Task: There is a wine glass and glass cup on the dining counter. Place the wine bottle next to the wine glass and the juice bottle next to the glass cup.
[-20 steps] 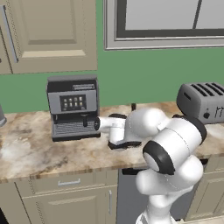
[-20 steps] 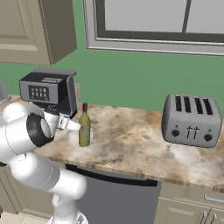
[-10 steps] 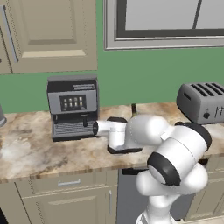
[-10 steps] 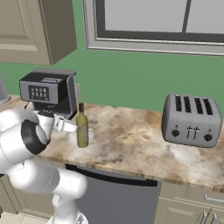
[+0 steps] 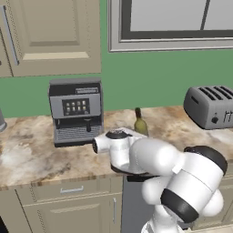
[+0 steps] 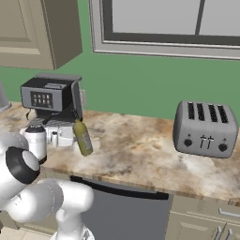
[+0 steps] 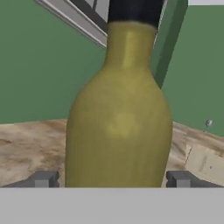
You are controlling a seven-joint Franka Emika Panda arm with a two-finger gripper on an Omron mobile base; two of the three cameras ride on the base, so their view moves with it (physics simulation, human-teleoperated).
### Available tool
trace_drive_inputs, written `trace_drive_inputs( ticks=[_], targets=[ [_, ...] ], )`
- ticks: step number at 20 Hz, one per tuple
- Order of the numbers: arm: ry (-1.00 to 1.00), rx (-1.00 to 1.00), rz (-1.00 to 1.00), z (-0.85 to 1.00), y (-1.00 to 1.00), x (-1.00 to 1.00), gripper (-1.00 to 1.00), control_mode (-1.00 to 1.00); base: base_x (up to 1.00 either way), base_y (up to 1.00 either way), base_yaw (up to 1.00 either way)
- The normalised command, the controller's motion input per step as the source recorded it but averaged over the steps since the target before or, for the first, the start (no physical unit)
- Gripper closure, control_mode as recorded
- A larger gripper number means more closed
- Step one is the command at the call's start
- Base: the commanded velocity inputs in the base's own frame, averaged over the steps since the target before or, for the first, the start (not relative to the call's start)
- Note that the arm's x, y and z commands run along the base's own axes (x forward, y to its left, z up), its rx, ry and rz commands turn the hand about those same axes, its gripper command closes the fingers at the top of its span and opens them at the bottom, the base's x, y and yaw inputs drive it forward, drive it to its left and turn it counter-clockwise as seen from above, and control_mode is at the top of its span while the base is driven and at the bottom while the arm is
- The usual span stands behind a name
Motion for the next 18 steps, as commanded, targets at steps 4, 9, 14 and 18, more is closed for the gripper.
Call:
trace_drive_inputs(
  ticks=[4,9,14,18],
  targets=[
    [-0.25,0.00,0.00,0.25,0.00,-0.49,1.00,-1.00,0.00,0.00,0.00],
    [-0.25,0.00,0.00,0.27,0.00,-0.49,1.00,-1.00,0.00,0.00,0.00],
    [-0.14,0.00,0.00,0.25,0.00,-0.44,1.00,-1.00,0.00,0.00,0.00],
    [-0.03,0.00,0.00,0.18,-0.01,-0.39,1.00,-1.00,0.00,0.00,0.00]
  ],
)
